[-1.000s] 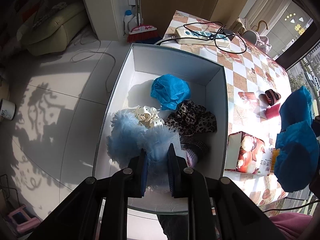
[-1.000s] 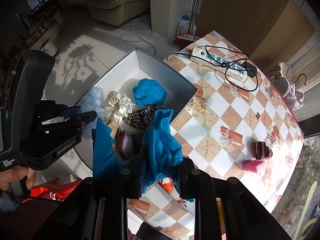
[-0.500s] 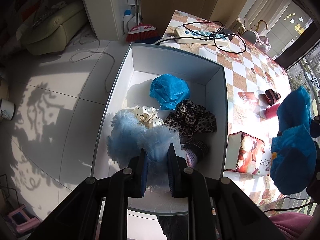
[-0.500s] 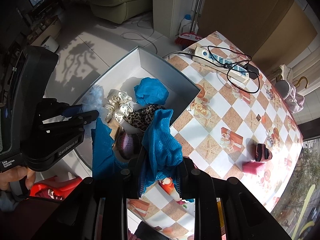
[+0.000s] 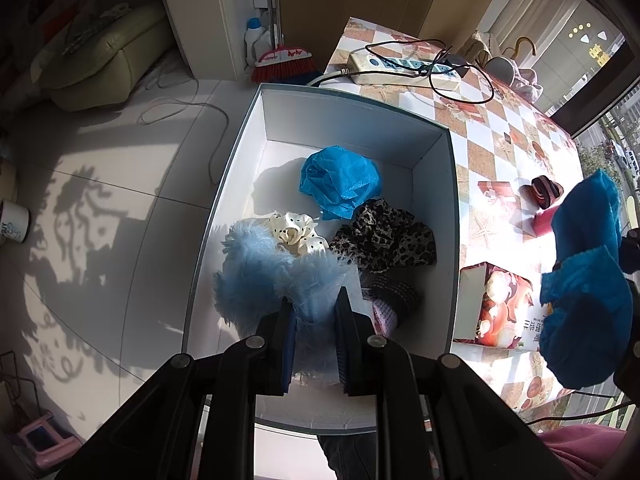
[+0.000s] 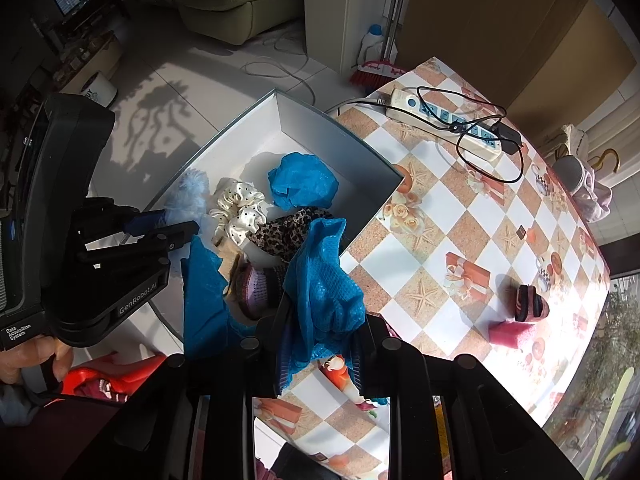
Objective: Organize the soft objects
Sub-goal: 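Lower the fluffy item and blue glove into the white box, then open both tools to release the fluffy item and glove, then grasp the black-and-pink knit hat with the left tool while the right grasps the pink sponge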
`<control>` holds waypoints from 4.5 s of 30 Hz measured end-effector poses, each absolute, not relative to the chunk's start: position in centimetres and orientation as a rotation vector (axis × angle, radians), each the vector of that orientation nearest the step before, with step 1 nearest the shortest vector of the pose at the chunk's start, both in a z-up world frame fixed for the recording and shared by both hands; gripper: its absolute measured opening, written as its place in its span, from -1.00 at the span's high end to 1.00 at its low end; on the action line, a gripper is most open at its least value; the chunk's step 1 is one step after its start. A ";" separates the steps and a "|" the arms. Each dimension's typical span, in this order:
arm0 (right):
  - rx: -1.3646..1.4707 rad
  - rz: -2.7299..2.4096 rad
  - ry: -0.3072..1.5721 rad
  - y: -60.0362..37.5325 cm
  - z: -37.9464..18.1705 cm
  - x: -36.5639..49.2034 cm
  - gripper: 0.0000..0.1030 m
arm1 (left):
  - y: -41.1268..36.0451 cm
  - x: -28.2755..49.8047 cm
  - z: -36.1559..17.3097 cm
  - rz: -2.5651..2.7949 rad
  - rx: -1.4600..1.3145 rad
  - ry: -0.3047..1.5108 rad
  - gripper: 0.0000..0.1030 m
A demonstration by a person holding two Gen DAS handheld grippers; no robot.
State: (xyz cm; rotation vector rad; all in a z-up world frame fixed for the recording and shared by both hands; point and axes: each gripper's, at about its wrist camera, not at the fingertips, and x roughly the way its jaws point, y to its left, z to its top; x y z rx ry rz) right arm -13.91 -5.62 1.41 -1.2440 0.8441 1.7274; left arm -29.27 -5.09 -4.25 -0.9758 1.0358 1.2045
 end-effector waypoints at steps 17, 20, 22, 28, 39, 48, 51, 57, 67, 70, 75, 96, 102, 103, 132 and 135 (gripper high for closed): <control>-1.248 1.732 0.877 -4.8 0.8 -14.2 0.52 | -4.8 -29.3 -4.8 1.201 -0.983 1.041 0.63; -1.244 1.732 0.884 -4.4 0.8 -14.3 0.51 | -4.6 -29.4 -4.9 1.201 -0.982 1.043 0.63; -1.245 1.730 0.888 -4.1 0.7 -14.4 0.51 | -4.3 -29.4 -5.1 1.199 -0.980 1.048 0.63; -1.258 1.721 0.896 -3.3 0.0 -14.8 0.51 | -3.3 -29.3 -5.5 1.190 -0.970 1.062 0.63; -1.262 1.694 0.930 -1.9 -0.7 -15.1 0.51 | -2.3 -29.6 -6.3 1.180 -0.983 1.068 0.63; -1.231 1.699 0.949 -0.6 -0.7 -15.5 0.51 | -2.0 -29.6 -6.9 1.171 -1.002 1.074 0.63; -1.230 1.697 0.967 -0.1 -1.1 -15.7 0.51 | -2.0 -29.4 -6.9 1.151 -0.998 1.064 0.63; -1.196 1.723 1.017 0.6 -1.2 -15.8 -0.14 | -2.9 -28.3 -6.0 1.110 -0.935 1.045 -0.65; -1.117 1.528 1.221 0.4 -1.8 -8.3 -0.61 | -3.2 -26.0 -4.3 0.948 -0.962 0.977 -1.00; -1.051 1.433 1.313 -0.6 -1.4 -2.9 -0.61 | -2.4 -23.8 -3.0 0.889 -0.950 0.955 -1.00; -0.942 1.274 1.321 -1.8 0.5 7.7 -0.61 | -1.4 -18.7 -2.0 0.797 -0.947 0.978 -1.00; -1.090 0.881 1.648 3.3 -20.6 22.6 -1.00 | -3.3 -8.8 -5.5 0.822 -0.916 1.301 -1.00; -0.867 0.635 1.710 -6.0 -21.3 32.4 -1.00 | -1.6 -4.0 -6.5 0.744 -0.828 1.359 -1.00; -0.763 0.664 1.750 -7.0 -20.9 33.0 -1.00 | -1.1 -2.9 -6.6 0.728 -0.811 1.366 -1.00; -0.709 1.138 1.528 -12.1 -18.1 30.7 -0.21 | 7.6 21.6 -19.7 0.557 -0.553 1.538 -0.87; -0.660 1.124 1.528 -14.2 -16.4 31.0 -0.21 | 7.9 21.3 -21.8 0.565 -0.604 1.609 -0.55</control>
